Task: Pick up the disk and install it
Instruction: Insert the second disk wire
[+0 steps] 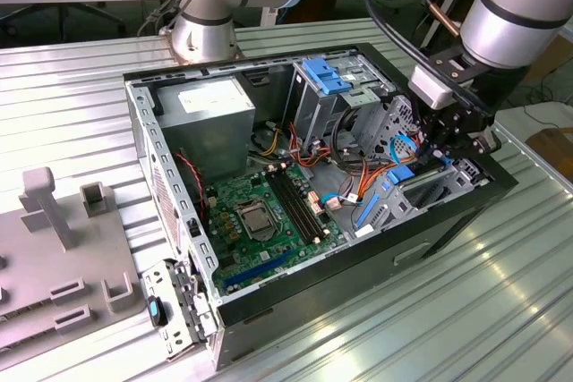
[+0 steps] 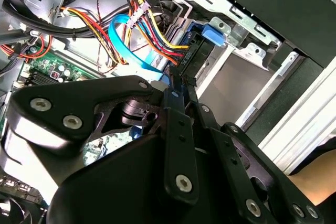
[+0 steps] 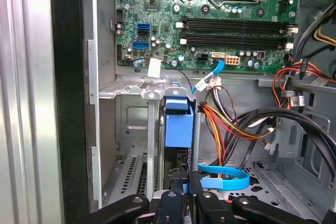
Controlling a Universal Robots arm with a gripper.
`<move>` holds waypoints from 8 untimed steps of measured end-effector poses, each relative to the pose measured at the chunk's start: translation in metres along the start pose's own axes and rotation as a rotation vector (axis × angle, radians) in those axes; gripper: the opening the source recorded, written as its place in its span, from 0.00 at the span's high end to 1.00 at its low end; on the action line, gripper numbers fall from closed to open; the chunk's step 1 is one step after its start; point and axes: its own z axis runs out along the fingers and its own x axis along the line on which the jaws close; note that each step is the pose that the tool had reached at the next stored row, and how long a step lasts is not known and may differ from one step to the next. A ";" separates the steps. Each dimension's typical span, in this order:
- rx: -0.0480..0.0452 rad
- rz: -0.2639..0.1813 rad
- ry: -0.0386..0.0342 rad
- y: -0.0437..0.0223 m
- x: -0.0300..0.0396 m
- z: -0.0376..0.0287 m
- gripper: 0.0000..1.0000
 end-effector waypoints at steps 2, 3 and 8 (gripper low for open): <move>0.0010 0.003 0.0007 0.0002 0.0002 0.0003 0.84; 0.0012 0.006 0.0011 0.0002 0.0002 0.0004 0.84; 0.0013 0.009 0.0014 0.0003 0.0001 0.0009 0.84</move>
